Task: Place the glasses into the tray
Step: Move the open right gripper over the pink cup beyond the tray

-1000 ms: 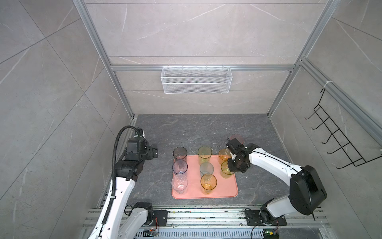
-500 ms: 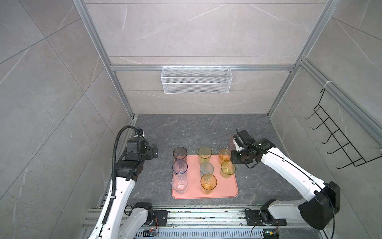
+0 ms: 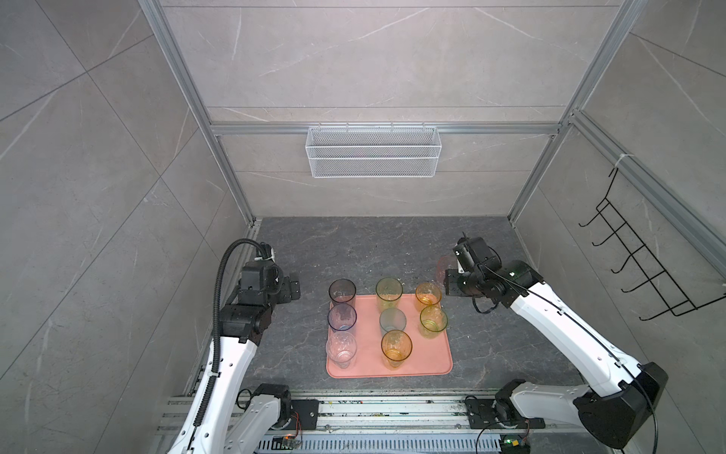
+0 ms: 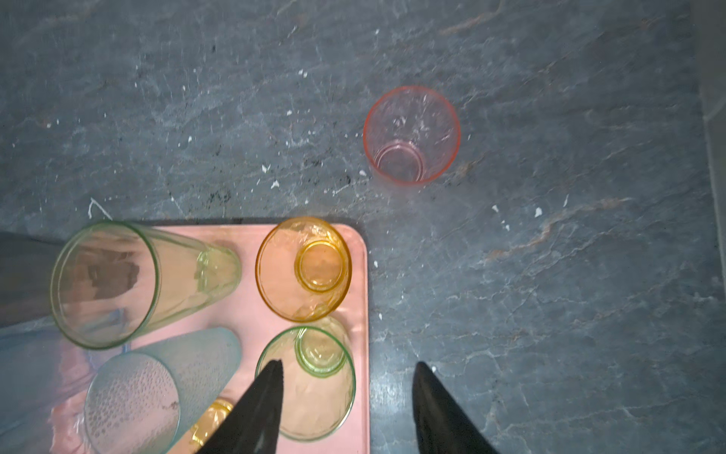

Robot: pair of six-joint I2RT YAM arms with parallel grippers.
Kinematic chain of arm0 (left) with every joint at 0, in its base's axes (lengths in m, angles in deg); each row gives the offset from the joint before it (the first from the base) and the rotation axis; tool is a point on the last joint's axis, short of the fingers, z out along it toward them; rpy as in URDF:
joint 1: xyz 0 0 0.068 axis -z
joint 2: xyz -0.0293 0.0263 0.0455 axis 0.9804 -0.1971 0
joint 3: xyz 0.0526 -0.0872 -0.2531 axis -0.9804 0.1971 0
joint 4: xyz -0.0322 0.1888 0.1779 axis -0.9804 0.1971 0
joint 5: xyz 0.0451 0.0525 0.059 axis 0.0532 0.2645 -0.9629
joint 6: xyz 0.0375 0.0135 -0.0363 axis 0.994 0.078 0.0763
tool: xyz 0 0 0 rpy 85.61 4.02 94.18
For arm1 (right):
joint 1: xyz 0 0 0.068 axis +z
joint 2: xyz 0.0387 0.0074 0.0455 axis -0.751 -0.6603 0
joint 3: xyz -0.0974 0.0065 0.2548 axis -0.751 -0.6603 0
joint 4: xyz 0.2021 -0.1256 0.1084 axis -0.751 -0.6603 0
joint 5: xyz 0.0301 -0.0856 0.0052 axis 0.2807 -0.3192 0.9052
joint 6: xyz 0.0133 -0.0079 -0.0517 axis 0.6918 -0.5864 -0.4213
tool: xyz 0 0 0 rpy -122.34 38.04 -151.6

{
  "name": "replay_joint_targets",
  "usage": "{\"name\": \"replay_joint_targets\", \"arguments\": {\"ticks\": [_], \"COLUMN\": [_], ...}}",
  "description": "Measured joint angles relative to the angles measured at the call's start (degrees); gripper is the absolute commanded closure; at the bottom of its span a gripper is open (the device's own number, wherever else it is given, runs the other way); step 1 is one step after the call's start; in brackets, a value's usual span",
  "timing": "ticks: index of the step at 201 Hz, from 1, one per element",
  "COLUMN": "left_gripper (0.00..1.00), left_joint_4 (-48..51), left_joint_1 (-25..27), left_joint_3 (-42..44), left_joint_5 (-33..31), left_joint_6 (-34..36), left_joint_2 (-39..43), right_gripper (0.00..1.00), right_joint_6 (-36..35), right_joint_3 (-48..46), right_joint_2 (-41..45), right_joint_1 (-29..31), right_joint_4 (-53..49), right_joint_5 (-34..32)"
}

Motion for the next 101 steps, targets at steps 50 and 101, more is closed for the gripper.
{"name": "replay_joint_targets", "arguments": {"ticks": [50, 101], "left_gripper": [0.01, 0.01], "left_joint_4": [0.0, 0.0], "left_joint_1": [0.0, -0.02], "left_joint_3": [0.0, 0.0], "left_joint_5": [0.0, -0.02], "left_joint_6": [0.0, 0.0], "left_joint_2": [0.0, -0.04], "right_gripper": [0.32, 0.32], "right_joint_6": [-0.24, 0.87], "right_joint_3": [-0.98, -2.38], "right_joint_2": [-1.62, -9.62], "right_joint_1": [-1.44, -9.55], "right_joint_4": [8.33, 15.91], "right_joint_5": [-7.58, -7.48]}}
